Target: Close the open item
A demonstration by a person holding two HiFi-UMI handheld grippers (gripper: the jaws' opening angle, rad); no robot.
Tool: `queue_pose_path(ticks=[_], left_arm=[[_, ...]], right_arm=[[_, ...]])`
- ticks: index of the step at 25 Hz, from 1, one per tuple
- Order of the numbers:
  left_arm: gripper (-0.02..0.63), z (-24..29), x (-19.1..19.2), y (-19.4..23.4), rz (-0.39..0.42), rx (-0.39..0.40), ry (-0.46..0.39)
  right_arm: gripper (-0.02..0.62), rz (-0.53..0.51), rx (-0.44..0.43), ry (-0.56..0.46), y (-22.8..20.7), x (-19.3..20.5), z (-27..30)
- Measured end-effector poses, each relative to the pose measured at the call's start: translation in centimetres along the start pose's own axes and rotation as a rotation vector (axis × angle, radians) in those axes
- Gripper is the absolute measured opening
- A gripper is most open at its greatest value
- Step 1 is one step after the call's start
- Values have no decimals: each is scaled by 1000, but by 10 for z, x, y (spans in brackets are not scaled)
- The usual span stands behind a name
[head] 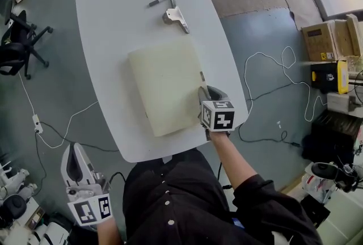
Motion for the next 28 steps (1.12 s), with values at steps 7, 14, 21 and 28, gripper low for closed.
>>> queue_pose_path(ticks=[7, 14, 21, 28], left_arm=[[17, -2, 2, 7, 0, 7, 4], [17, -3, 2, 10, 7, 15, 6], [17, -3, 7, 9, 11, 25, 25], [17, -4, 12, 0, 17, 40, 47]], right_arm=[[127, -228, 159, -6, 10, -1, 0], [29, -530, 142, 7, 27, 5, 3], [26, -301, 18, 16, 17, -1, 3], [26, -199, -31, 73, 10, -4, 6]])
Point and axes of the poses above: the fingertips, and each gripper's own axes: z forward along the fingers, y to its left, x out of its underside, the point moved 5 cm from there along -z, backward along the fingers, and after that the axes turned 4 degrees about -x, right-handed, at the moved point
